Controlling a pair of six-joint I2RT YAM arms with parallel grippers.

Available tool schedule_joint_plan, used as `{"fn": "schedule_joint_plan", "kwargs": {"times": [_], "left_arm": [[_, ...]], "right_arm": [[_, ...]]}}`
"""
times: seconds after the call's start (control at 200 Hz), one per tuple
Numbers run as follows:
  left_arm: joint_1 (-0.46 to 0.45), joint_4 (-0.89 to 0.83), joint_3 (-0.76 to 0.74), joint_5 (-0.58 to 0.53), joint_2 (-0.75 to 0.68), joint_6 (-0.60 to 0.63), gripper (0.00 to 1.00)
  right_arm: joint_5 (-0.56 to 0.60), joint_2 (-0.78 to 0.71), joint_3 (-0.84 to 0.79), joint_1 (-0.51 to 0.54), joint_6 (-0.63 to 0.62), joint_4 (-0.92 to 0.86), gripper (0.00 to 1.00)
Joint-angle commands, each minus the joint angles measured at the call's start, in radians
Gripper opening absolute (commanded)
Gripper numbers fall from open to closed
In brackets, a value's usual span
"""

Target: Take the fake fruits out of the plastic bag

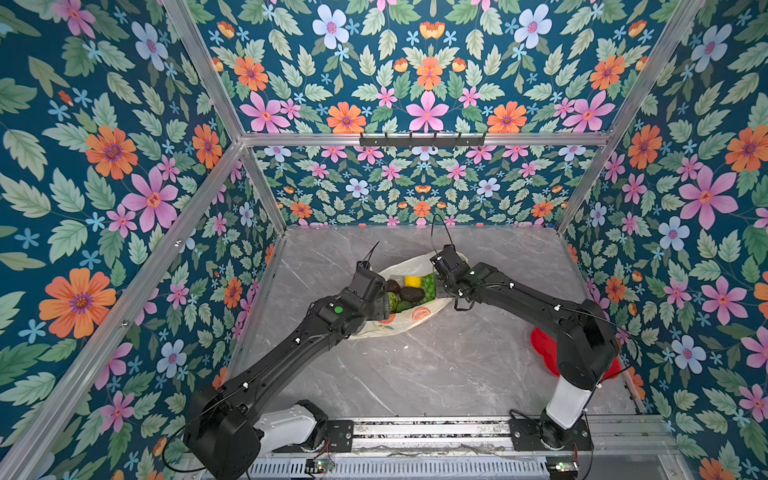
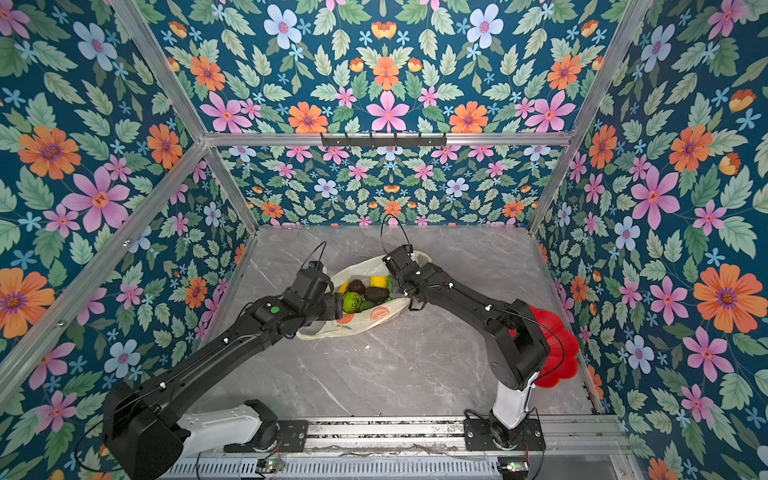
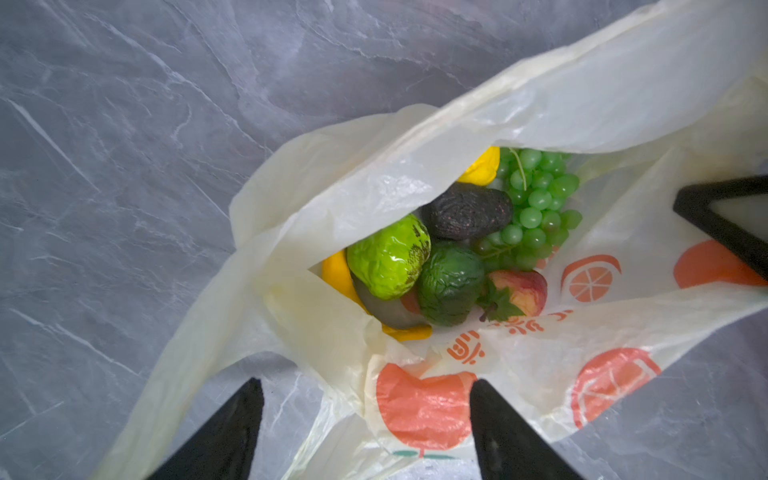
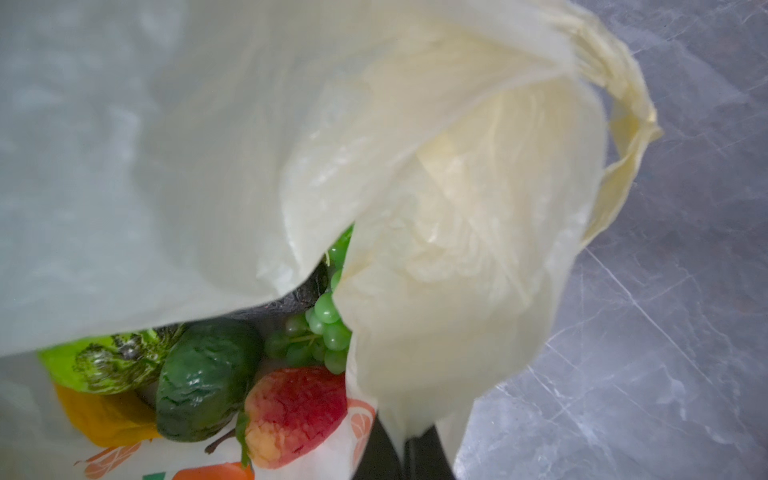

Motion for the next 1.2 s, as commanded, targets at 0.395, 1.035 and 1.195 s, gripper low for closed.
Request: {"fn": "schedule_joint_plan", "kwargs": {"times": [0.395,1.035,1.195], "left_arm": [[0.095,0.011,0.282,-0.388,0.534,0.102,0.82],[0.392,0.029,0.526,0.181,0.749,0.136,0.63],[0.363,0.05,0.385,0.113,0.585,0.056,0.87]], "right_arm": [[-0.034,-0.06,-0.068,-0.005,-0.025,0.078,0.03],[-0.263,-0.082,-0.242,-0.114,-0.064,0.291,0.0],[-0.241,-0.096,-0.249,-0.078,-0.056,0.286,0.0]]}}
